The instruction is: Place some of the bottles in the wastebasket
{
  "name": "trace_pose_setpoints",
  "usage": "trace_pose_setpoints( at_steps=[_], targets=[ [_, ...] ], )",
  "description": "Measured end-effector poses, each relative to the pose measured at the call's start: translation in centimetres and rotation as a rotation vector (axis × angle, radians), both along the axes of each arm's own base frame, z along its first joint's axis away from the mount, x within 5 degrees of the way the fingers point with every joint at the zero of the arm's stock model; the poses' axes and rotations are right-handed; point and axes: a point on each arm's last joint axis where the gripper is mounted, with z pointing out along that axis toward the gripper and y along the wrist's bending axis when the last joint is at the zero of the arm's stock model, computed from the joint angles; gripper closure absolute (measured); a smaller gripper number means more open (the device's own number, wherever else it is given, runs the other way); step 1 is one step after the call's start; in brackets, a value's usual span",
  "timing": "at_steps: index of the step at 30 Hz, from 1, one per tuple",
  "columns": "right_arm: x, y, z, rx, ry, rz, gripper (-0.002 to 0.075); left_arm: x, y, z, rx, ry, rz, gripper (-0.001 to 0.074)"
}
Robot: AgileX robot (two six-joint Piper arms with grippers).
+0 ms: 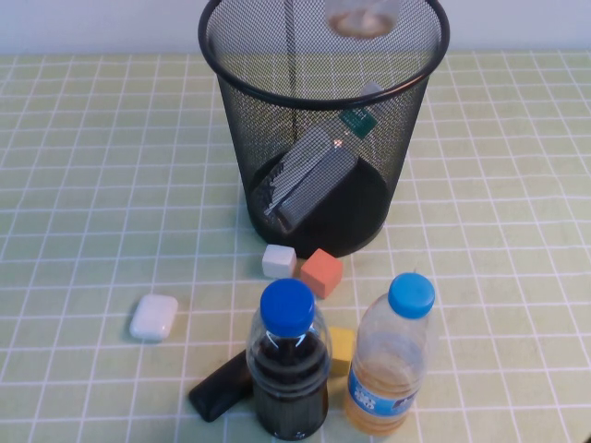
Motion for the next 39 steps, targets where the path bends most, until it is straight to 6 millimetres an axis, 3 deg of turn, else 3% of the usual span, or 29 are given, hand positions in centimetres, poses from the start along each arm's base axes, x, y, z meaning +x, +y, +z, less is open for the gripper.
trace_pose_setpoints(
  at_steps=[4,11,17,20,24,29,33,39],
  targets=[
    [3.2,3.7,-4.3,-0.048,0.041,0.049,0.0461,0.0,0.0,0.0,0.000,0.000,0.000,0.0738],
    [7.9,6.1,-10.7,-0.117,0.088,0.030,0.0461,0.0,0.0,0.0,0.000,0.000,0.000,0.0738],
    [9.5,6.6,-13.4,-0.179,0.110,0.010,0.0447,0.0,0.0,0.0,0.000,0.000,0.000,0.0738],
    [9.8,6.7,-14.0,-0.188,0.123,0.005,0.0351,0.0,0.0,0.0,0.000,0.000,0.000,0.0738],
    [9.6,6.6,-13.9,-0.179,0.142,-0.008,0.0248,0.0,0.0,0.0,0.000,0.000,0.000,0.0738],
    [7.3,5.3,-11.0,-0.173,0.186,-0.017,0.0240,0.0,0.0,0.0,0.000,0.000,0.000,0.0739],
    [4.1,3.3,-7.7,-0.188,0.244,-0.047,0.0327,0.0,0.0,0.0,0.000,0.000,0.000,0.0739],
    [0.4,0.8,-3.9,-0.180,0.251,-0.102,0.0578,0.0,0.0,0.0,0.000,0.000,0.000,0.0739]
  ],
)
